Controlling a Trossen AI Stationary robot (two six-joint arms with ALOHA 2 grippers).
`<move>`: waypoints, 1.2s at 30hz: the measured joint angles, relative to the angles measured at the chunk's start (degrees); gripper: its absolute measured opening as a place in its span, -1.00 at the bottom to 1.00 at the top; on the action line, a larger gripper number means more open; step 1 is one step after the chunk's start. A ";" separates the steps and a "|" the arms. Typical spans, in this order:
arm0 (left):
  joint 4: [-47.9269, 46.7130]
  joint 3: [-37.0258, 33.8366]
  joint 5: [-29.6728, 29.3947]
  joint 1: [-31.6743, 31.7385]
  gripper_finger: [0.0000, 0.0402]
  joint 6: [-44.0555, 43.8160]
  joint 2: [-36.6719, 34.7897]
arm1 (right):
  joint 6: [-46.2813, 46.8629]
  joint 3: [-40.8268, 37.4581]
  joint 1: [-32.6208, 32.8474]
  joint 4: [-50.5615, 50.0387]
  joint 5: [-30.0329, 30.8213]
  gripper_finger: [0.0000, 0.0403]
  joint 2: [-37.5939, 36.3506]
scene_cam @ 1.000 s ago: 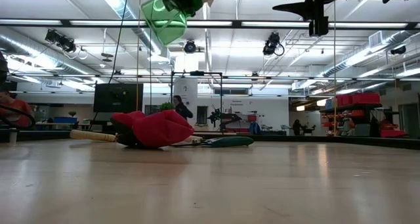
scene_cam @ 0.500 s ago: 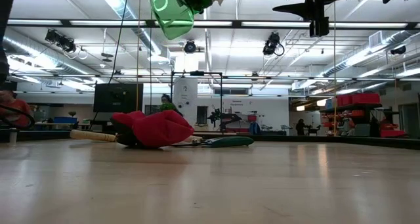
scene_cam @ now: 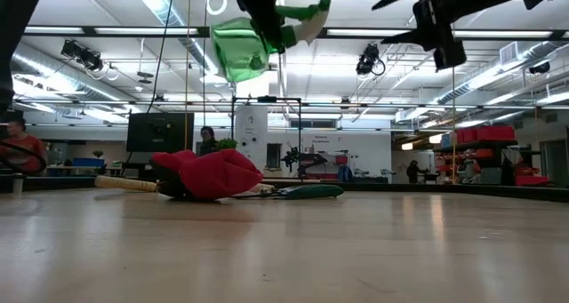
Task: Pick & Place Garden tools in Gardening bag
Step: Put the green spray into the gardening bag
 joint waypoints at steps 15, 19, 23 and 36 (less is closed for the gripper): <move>-0.55 0.02 -0.04 -0.34 -0.17 2.80 2.58 | 1.03 -0.02 -3.49 5.97 -5.74 0.15 8.90; -1.46 0.02 -0.15 -0.32 -0.17 2.97 2.58 | 1.05 -0.02 -5.09 12.01 -8.29 0.15 11.86; -1.46 0.02 -0.19 -0.32 -0.17 2.98 2.58 | 1.03 -0.02 -6.18 15.41 -9.58 0.15 14.47; -1.84 0.02 -1.66 -0.30 -0.17 3.87 2.58 | 2.55 -0.02 -7.34 29.64 -13.53 0.15 23.80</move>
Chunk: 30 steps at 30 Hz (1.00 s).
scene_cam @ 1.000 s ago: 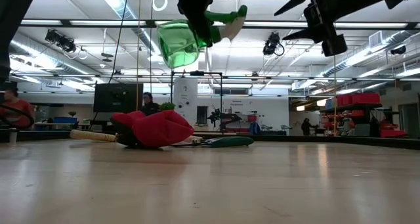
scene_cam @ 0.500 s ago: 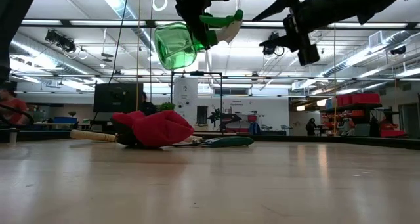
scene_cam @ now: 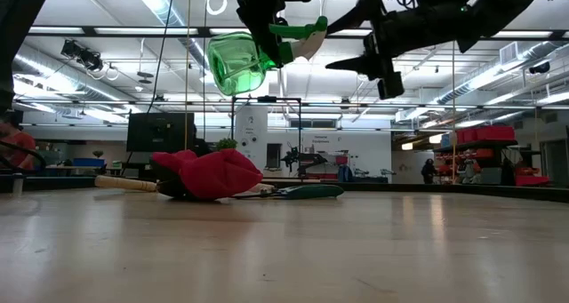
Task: Pick & Place Garden tools in Gardening bag
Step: Put the green spray into the gardening bag
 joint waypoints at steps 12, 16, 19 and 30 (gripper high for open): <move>-0.11 -0.02 -1.14 0.04 -0.17 0.15 0.00 | 0.27 4.64 0.02 2.39 -2.82 0.15 4.91; -0.79 -0.02 -1.12 0.00 -0.17 0.79 -0.07 | -0.07 7.19 0.00 0.66 -5.17 0.15 6.82; -1.53 -0.02 -1.22 -0.02 -0.17 0.81 -0.07 | 0.06 7.58 0.00 0.48 -5.98 0.12 7.35; -2.29 -0.07 -2.67 0.01 -0.17 0.95 -0.07 | 1.50 7.63 0.02 -0.95 -8.95 -0.08 7.33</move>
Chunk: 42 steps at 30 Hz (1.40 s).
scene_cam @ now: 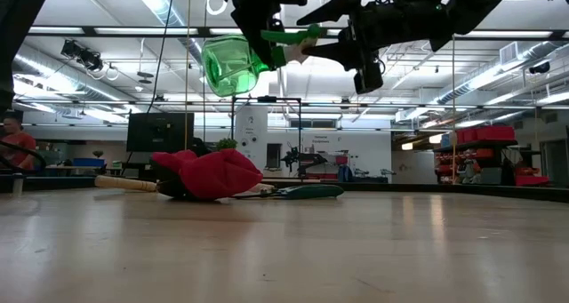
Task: Pick & Place Garden tools in Gardening bag
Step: Put the green spray into the gardening bag
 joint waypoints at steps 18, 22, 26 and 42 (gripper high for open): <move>0.00 0.00 -0.06 -0.03 -0.17 0.75 0.00 | 1.73 0.00 -0.11 -1.27 -0.01 -0.63 0.00; 0.04 0.00 -0.12 -0.04 -0.17 2.04 0.00 | 1.92 -0.02 -0.11 -1.34 -0.01 -0.70 0.00; 0.07 0.00 0.00 -0.06 -0.16 2.50 0.00 | 1.91 -0.02 -0.13 -1.34 -0.28 -0.71 0.00; -0.02 0.00 0.20 -0.09 0.26 2.07 0.00 | 1.46 -0.02 -0.11 -0.95 -1.04 -0.72 -0.11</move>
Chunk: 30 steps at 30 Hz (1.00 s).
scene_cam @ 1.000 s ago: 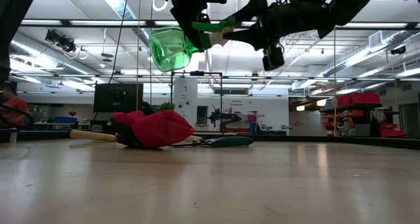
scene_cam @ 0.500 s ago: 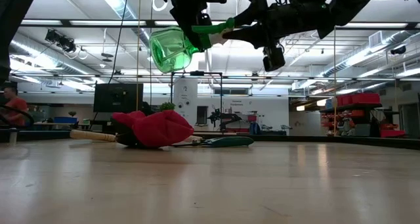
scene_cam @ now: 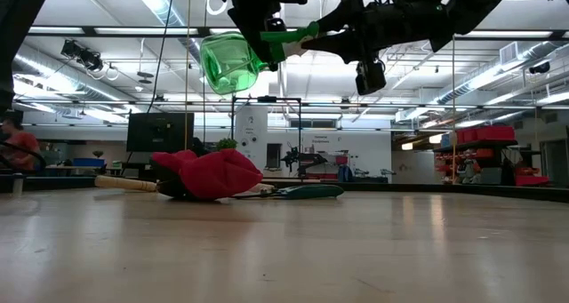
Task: Pick & Place Garden tools in Gardening bag
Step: Put the green spray into the gardening bag
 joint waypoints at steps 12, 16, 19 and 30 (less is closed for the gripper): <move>-1.24 0.06 -1.21 -1.74 0.32 -0.02 -1.54 | 0.02 0.00 0.00 -0.07 0.04 -0.73 0.00; -3.74 1.21 -2.56 -1.83 0.32 -0.05 -2.08 | 0.00 0.00 0.00 -0.04 0.04 -0.73 0.00; -4.22 3.32 -2.73 -1.85 0.32 -0.30 -2.43 | 0.00 0.00 0.00 -0.06 0.04 -0.72 0.00; -8.37 16.02 -4.02 -1.86 0.25 -1.85 -2.47 | -0.44 0.00 0.00 -0.04 0.07 -0.72 0.00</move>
